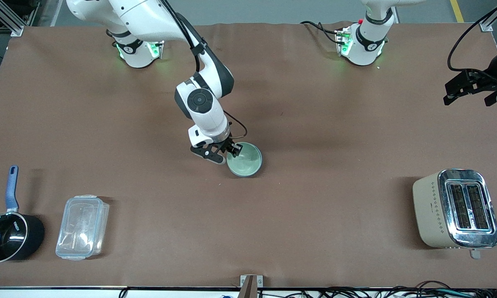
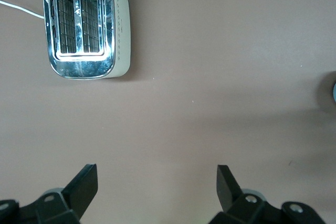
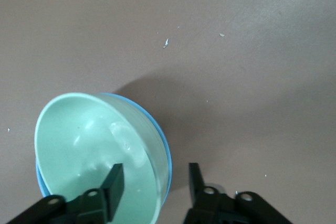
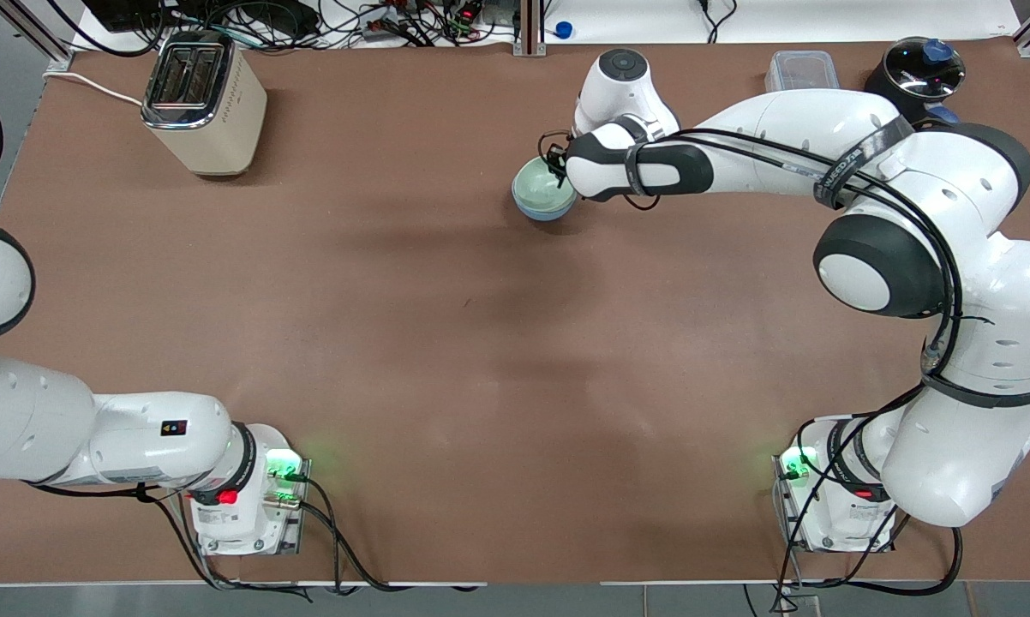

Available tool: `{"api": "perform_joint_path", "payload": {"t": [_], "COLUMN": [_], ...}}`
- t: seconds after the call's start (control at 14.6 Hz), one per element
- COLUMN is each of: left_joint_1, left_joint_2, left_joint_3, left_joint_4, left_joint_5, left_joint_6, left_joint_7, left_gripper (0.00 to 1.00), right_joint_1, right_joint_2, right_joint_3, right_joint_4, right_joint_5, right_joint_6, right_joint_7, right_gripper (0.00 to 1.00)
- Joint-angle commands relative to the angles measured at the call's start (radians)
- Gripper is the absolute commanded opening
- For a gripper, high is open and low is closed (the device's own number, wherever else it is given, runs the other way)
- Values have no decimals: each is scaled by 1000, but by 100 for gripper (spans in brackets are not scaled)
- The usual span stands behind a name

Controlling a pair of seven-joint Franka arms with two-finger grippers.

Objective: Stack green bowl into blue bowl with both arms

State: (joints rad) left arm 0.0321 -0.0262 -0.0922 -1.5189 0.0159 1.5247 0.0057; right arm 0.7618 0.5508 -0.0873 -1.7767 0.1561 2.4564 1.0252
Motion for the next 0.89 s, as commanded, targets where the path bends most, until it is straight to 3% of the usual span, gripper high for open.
{"api": "perform_joint_path", "payload": {"t": [0.0,0.27,0.62,0.82], "left_joint_1": [2,5,5,2], "left_joint_2": [-26,-17,-11,-12], "left_joint_3": [-1,0,0,0], "left_joint_4": [-21,-17,-17,-18], "left_joint_5": [-11,-11,-14,-14], "left_joint_6": [2,2,2,-3], "left_joint_7": [22,22,22,22], "left_gripper": [100,100,100,100], "right_joint_1": [-16,-41,-79,-117], "right_joint_2": [-89,-259,-425,-463], "right_joint_3": [-20,-164,-337,-379], "right_joint_4": [28,71,77,186], "right_joint_5": [-4,-157,-168,-239], "right_joint_6": [-142,-419,-618,-779], "right_joint_7": [7,-126,-447,-531], "right_gripper": [100,100,100,100]}}
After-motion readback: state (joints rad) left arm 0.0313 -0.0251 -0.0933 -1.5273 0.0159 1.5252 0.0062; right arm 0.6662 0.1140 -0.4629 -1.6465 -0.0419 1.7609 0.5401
